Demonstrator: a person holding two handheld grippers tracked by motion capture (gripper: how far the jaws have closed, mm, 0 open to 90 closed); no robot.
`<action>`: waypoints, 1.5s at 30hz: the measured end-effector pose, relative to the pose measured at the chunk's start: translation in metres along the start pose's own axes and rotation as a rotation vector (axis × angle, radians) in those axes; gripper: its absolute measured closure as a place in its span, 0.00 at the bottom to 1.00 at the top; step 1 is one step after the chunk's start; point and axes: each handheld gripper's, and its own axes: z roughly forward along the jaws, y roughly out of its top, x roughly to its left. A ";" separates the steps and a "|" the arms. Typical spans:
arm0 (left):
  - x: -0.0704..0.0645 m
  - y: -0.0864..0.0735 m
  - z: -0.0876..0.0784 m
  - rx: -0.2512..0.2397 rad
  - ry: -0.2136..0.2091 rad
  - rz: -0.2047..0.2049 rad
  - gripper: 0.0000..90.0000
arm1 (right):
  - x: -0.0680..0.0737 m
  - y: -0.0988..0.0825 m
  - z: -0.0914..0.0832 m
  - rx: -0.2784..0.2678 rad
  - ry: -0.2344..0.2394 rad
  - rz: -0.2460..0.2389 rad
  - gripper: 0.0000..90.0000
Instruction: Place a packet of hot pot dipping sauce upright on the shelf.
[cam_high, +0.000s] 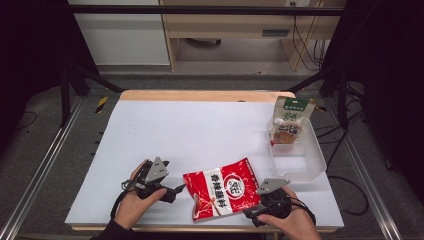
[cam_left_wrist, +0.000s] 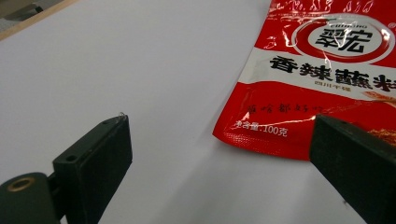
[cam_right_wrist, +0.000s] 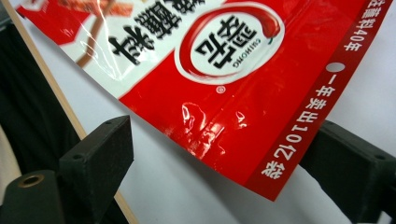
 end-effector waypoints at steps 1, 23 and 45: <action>0.000 0.000 0.000 0.001 0.000 -0.001 0.07 | 0.001 0.002 -0.001 -0.007 0.004 0.005 0.17; 0.003 0.000 -0.002 0.001 0.007 -0.007 0.07 | -0.001 0.034 -0.011 -0.025 -0.050 -0.006 0.92; 0.018 0.009 -0.022 -0.045 0.016 -0.012 0.09 | 0.004 0.149 -0.031 -0.082 -0.097 -0.276 1.00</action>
